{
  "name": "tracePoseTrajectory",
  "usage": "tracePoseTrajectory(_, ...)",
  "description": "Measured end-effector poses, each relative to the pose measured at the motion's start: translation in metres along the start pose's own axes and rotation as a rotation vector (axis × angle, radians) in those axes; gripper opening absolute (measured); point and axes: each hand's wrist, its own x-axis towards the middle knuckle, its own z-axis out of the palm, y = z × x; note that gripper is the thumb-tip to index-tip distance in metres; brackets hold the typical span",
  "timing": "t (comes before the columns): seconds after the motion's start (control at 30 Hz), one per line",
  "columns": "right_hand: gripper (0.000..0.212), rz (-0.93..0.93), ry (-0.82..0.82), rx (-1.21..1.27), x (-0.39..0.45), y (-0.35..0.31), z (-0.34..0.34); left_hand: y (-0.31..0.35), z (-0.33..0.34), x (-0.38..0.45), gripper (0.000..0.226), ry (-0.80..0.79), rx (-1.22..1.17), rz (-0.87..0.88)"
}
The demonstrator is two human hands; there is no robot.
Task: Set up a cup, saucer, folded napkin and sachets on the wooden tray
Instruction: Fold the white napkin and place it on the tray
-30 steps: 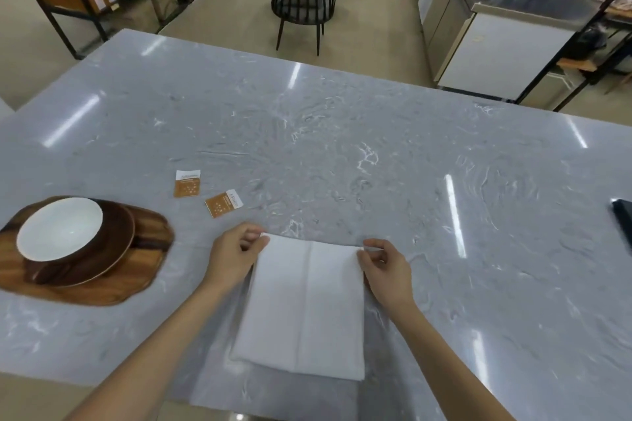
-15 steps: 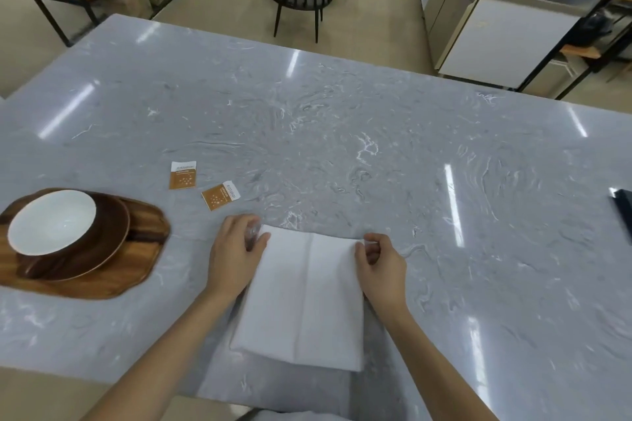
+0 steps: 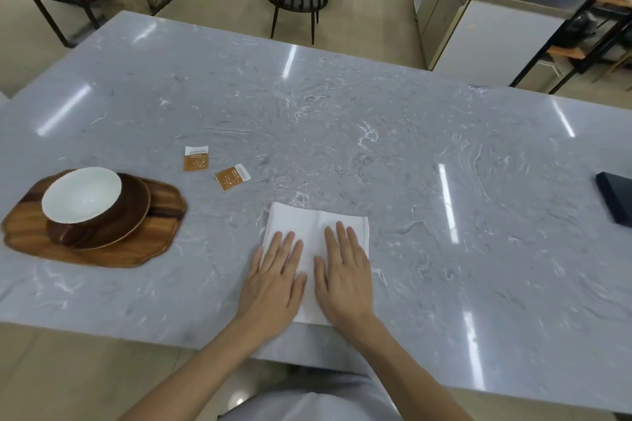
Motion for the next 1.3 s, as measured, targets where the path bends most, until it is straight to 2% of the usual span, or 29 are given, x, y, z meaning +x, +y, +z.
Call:
tracePoseTrajectory(0.1,0.06,-0.001,-0.06,-0.039,-0.015,0.003,0.01,-0.005,0.0,-0.018,0.063,-0.019,0.031,-0.008)
tracePoseTrajectory(0.47,0.059,0.134,-0.1,-0.077,-0.047,0.046,-0.007,-0.049,-0.008,-0.084,0.064,-0.137,0.05,-0.054)
tracePoseTrajectory(0.57,0.061,0.142,-0.095,-0.082,-0.056,0.048,-0.013,-0.055,-0.022,-0.092,0.065,-0.135,-0.062,-0.011)
tracePoseTrajectory(0.63,0.061,0.097,-0.082,-0.081,-0.058,0.042,-0.014,-0.05,-0.033,-0.086,0.066,-0.078,-0.171,0.043)
tracePoseTrajectory(0.73,0.061,0.035,-0.083,-0.059,-0.049,0.024,-0.013,-0.028,-0.041,-0.054,0.063,-0.025,-0.187,0.126)
tracePoseTrajectory(0.87,0.059,-0.03,-0.126,-0.051,-0.01,0.004,-0.008,-0.006,-0.034,0.006,0.062,-0.11,-0.052,0.114)
tracePoseTrajectory(1.03,0.06,0.021,-0.243,-0.11,0.017,0.034,-0.007,-0.038,-0.027,0.031,0.062,-0.18,0.062,0.029)
tracePoseTrajectory(1.17,0.059,0.039,-0.226,-0.085,0.009,0.047,-0.006,-0.065,-0.026,0.017,0.064,-0.161,0.069,-0.025)
tracePoseTrajectory(1.3,0.058,0.052,-0.19,0.007,0.008,0.048,-0.01,-0.085,-0.037,0.007,0.067,-0.227,0.007,0.003)
